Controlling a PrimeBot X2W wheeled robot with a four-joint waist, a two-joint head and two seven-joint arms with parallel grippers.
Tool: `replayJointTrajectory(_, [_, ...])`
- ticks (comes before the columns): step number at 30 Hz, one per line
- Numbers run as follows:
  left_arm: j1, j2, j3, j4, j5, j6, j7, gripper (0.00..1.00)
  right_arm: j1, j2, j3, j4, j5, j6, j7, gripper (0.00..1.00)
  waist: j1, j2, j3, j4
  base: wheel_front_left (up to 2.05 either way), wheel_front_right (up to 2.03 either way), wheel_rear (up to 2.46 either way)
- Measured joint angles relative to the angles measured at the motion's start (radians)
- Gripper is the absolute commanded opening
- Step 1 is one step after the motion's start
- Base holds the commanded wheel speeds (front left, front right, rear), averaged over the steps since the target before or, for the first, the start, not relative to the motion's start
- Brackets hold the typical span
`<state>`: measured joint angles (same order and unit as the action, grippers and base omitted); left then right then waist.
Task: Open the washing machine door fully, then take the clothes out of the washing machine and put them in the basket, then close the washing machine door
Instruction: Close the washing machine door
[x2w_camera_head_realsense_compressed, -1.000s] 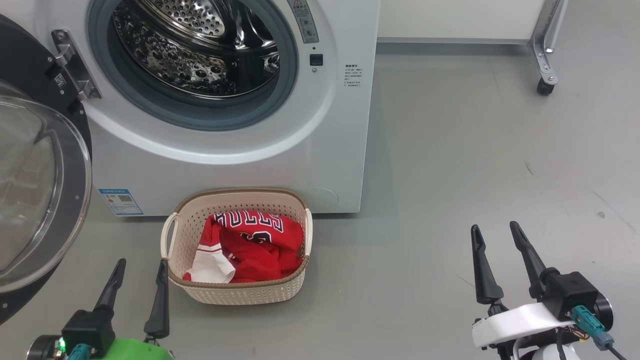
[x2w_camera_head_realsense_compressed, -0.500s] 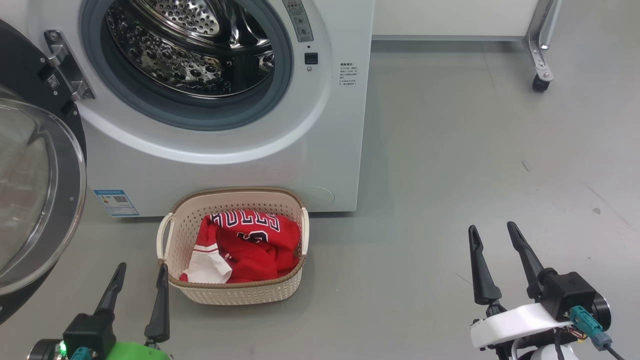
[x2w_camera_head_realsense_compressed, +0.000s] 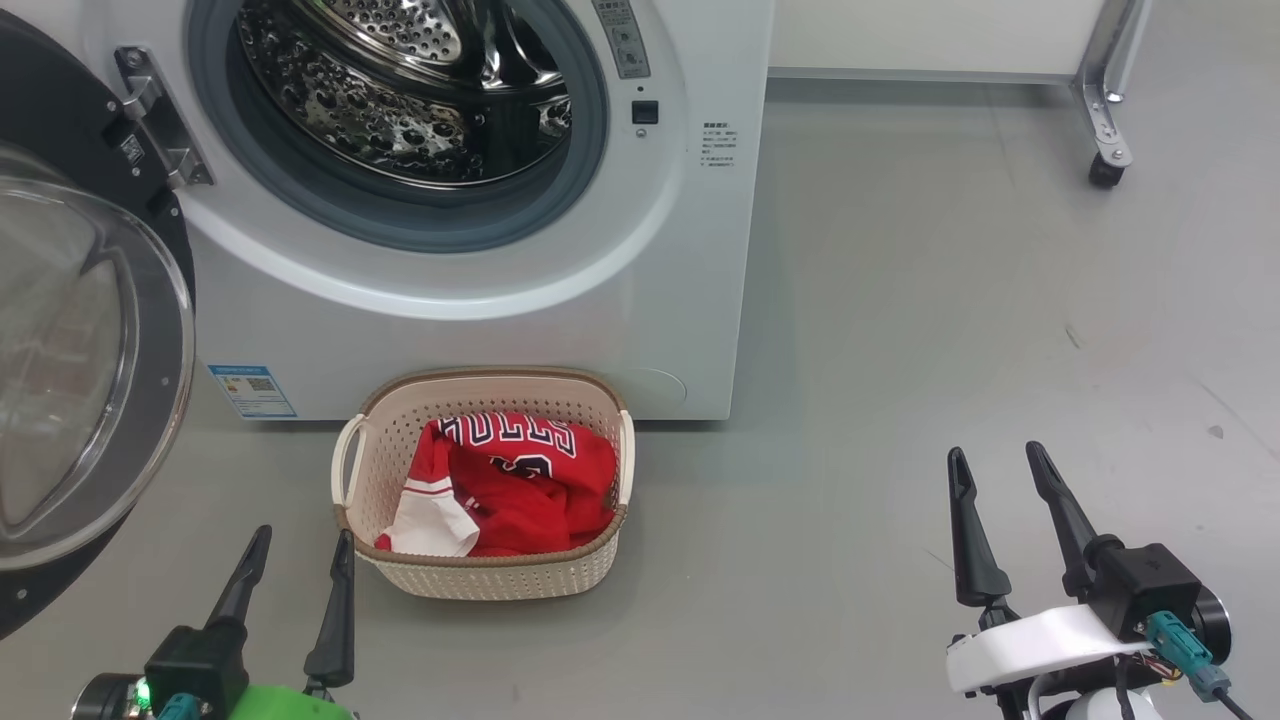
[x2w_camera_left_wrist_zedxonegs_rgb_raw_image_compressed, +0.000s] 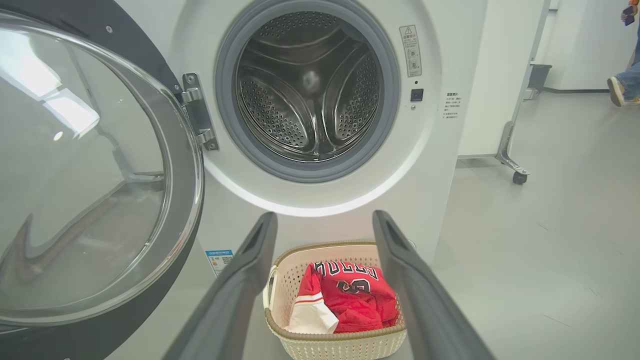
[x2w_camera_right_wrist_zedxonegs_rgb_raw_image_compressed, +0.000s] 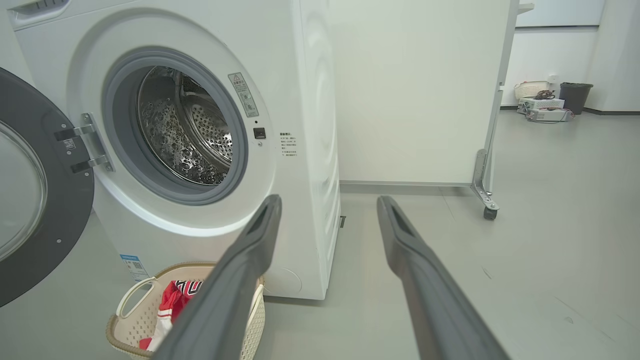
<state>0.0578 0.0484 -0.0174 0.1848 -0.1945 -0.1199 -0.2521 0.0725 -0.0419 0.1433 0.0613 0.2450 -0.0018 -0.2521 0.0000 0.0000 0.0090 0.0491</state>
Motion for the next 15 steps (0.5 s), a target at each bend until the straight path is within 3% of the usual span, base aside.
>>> replayJointTrajectory(15, [-0.002,0.0,0.002,0.0,0.0,0.0,0.0,1.0,0.004,0.0,0.011,-0.006,0.001,0.012,0.0,1.0,0.0,0.0,0.008,0.152,0.0,0.0,0.0])
